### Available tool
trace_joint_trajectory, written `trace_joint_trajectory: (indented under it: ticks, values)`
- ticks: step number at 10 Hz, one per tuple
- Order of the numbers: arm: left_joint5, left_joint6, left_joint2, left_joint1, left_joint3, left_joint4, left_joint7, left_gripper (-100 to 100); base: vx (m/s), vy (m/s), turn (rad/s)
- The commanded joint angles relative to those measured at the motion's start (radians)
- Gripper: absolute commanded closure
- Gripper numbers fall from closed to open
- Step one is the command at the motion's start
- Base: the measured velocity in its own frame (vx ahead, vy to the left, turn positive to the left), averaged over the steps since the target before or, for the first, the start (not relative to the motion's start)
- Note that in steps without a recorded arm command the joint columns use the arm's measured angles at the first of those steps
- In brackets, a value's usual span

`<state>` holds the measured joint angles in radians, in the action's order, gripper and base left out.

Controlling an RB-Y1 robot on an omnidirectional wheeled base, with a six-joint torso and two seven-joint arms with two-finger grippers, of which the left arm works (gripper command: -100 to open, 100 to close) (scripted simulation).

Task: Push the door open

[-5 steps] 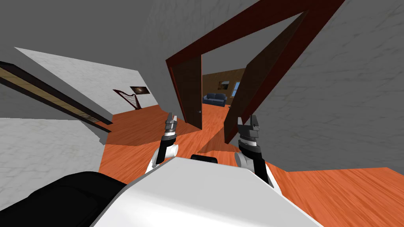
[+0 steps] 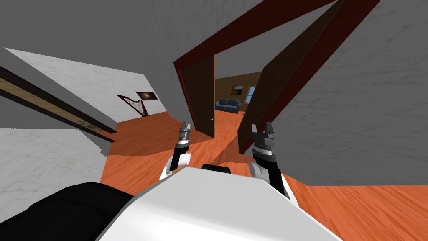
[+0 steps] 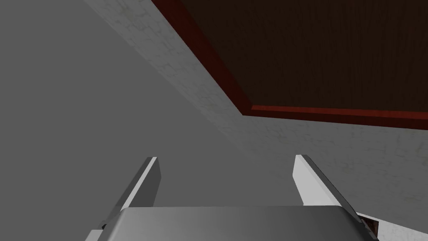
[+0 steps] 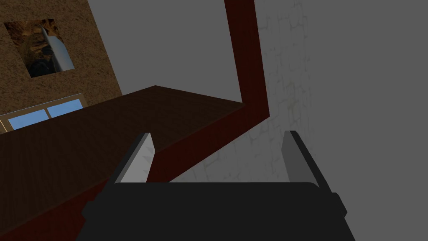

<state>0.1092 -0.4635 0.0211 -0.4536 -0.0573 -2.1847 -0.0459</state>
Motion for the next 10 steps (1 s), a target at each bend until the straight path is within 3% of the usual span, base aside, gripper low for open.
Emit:
trace_joint_trajectory:
  ticks: [1,8,10]
  values:
    - [-0.001,-0.006,-0.007,0.014,0.007,0.034,0.004,-100,0.090,0.024,-0.011]
    - [-0.005,-0.049,-0.039,0.094,0.042,0.231,0.024,-100,0.094,0.043,-0.015]
    - [-0.006,-0.056,-0.043,0.107,0.048,0.265,0.027,-100,0.086,0.041,-0.010]
